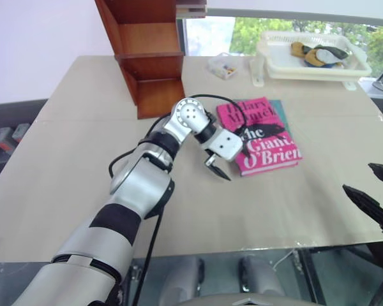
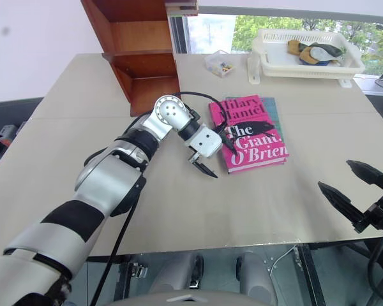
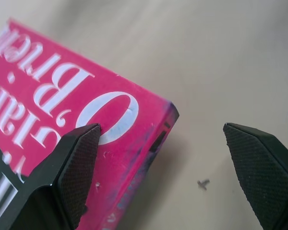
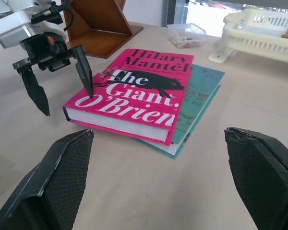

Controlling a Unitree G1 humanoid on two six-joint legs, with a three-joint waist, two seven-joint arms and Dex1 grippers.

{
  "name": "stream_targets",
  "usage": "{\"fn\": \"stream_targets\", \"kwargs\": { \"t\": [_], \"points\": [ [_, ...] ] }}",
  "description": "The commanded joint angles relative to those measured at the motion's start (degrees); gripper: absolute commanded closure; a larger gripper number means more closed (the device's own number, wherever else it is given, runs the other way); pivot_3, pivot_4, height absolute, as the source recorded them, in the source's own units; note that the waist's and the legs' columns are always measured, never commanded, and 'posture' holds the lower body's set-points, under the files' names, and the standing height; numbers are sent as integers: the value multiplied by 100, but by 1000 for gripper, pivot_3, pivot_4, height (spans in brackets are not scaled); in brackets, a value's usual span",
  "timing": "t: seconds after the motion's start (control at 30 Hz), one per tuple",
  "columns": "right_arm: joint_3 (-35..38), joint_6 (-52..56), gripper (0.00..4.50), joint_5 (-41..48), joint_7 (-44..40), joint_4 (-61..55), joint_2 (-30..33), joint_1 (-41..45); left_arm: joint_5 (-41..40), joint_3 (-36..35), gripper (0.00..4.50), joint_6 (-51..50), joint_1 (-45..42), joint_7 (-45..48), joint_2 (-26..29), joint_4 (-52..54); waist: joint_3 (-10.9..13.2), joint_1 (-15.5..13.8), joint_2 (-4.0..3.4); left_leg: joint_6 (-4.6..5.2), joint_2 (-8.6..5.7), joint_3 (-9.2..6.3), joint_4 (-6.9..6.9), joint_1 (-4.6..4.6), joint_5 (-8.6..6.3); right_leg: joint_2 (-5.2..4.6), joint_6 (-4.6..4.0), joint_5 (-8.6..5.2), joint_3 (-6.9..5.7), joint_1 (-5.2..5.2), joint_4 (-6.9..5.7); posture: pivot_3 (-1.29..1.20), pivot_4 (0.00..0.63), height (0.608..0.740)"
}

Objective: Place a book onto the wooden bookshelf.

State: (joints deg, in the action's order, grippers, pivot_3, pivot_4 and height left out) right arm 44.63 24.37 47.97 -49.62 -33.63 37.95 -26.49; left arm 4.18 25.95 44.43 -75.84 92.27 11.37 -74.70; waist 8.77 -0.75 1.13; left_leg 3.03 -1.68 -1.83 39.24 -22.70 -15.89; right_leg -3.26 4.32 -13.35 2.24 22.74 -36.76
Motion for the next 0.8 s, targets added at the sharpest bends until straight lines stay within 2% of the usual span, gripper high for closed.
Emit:
{"fn": "stream_targets", "kwargs": {
  "t": [0.03,0.2,0.4,0.6,0.7,0.8],
  "points": [
    [50,-39,0,53,-24,-29,104,40,-297,-316,119,-182,-51,23,-78,267,0,-2,0,0,0,0,0,0,0,0,0,0,0,0,0,0,150,740],
    [-11,-29,0,37,-18,29,155,118,-258,-741,119,-196,-115,-205,-235,298,1,-5,1,0,0,0,0,-1,0,0,0,0,-1,0,1,0,150,740],
    [-44,-36,0,24,-11,23,157,126,-772,-978,119,-847,-179,23,-249,473,1,1,1,0,0,-1,0,-3,0,0,0,0,-2,1,2,0,150,740],
    [-36,-35,0,73,-14,-55,120,66,-1763,-1308,119,-2337,-269,23,217,729,2,25,0,0,2,-2,0,-1,0,3,0,0,-2,2,-1,0,150,740],
    [13,-19,0,138,-97,-80,130,-24,-2013,-1922,119,-3471,-376,-18,522,497,2,32,0,0,2,-3,0,-1,0,4,0,0,-2,2,-2,0,150,740],
    [59,28,0,253,-204,-84,194,-96,-2225,-2512,119,-4621,-363,-538,693,326,2,33,-1,0,2,-4,0,-1,0,7,0,-1,-5,3,-1,0,150,740]
  ]
}}
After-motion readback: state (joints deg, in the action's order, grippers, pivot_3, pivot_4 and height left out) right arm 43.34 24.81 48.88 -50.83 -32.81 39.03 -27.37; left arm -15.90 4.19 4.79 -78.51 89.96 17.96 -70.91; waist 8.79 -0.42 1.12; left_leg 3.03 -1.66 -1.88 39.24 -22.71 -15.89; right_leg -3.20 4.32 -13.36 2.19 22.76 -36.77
